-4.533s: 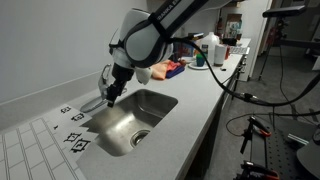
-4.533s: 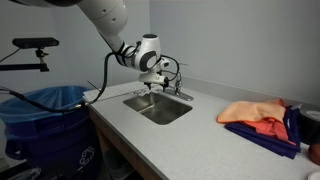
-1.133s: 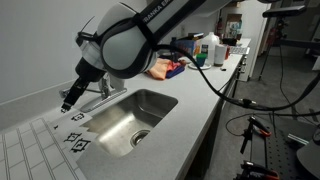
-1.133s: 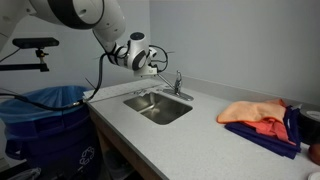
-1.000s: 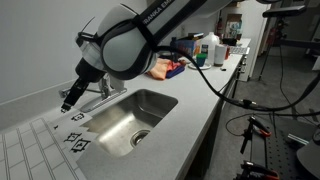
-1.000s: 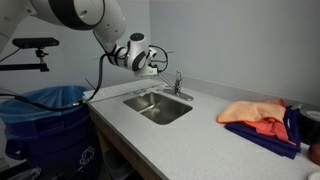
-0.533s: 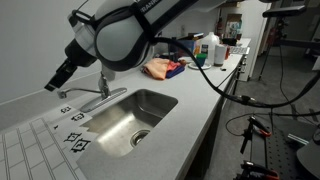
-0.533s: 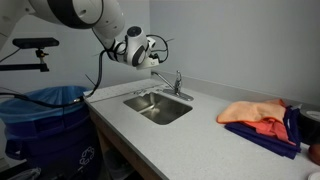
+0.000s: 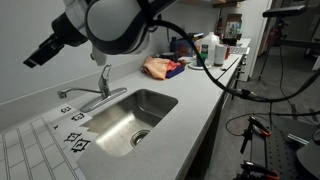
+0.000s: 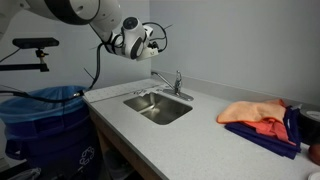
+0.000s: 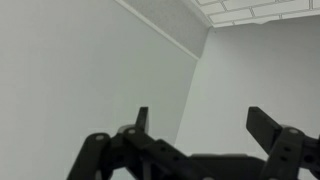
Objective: Turn the tap nozzle to the left
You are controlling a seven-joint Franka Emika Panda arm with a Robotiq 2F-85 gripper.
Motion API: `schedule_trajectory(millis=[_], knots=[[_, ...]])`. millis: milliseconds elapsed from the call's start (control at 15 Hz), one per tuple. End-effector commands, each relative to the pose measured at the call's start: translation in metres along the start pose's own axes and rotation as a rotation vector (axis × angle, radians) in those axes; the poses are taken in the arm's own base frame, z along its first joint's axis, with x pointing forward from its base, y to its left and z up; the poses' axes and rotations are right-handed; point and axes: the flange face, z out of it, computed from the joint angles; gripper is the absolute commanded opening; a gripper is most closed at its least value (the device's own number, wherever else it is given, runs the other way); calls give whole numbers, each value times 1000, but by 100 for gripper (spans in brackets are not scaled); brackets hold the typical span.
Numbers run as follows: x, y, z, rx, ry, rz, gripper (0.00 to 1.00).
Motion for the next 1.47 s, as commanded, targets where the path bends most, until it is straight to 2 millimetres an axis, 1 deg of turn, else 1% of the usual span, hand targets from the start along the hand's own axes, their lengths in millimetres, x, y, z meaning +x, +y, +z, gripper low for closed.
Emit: schedule_trajectory(millis=[0, 267, 467, 600, 933, 1400], knots=[[16, 16, -26, -26, -69, 23, 100], [26, 39, -52, -63, -212, 83, 100], [35, 46, -73, -78, -291, 126, 100], [37, 47, -87, -79, -358, 164, 100], [23, 44, -126, -80, -482, 239, 100], [-10, 44, -179, -72, -585, 289, 100]])
